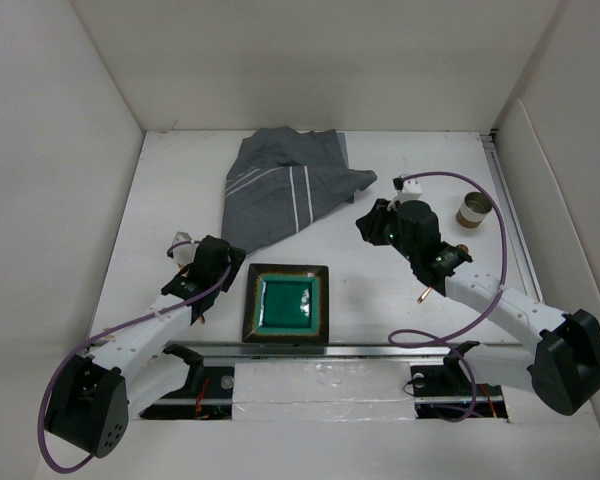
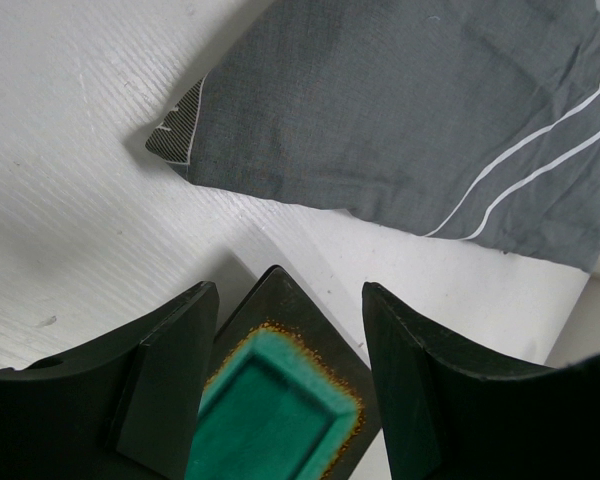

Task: Set the dinner table for one person

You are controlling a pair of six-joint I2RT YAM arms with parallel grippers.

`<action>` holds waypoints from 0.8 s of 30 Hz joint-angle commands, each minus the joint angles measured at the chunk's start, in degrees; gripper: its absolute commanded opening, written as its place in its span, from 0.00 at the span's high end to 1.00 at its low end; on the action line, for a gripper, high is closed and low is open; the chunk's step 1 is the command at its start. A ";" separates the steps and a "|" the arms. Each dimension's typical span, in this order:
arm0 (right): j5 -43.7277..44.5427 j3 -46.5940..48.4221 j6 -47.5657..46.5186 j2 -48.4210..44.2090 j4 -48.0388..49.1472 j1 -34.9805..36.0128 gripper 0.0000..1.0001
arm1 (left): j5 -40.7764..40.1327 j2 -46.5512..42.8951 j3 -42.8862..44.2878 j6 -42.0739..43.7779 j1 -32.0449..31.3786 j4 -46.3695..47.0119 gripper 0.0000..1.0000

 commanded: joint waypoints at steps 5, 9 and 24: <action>-0.70 -1.36 -0.37 -4.72 3.97 0.53 0.67 | -2.93 4.68 -0.76 -9.31 0.15 1.72 0.46; -2.63 -1.36 -0.46 -6.22 4.06 1.06 0.66 | -3.90 11.10 2.67 -9.67 1.99 1.55 0.50; -5.44 -1.98 -0.90 -6.66 5.11 1.59 0.61 | -8.47 15.86 0.92 -14.59 2.70 11.12 0.55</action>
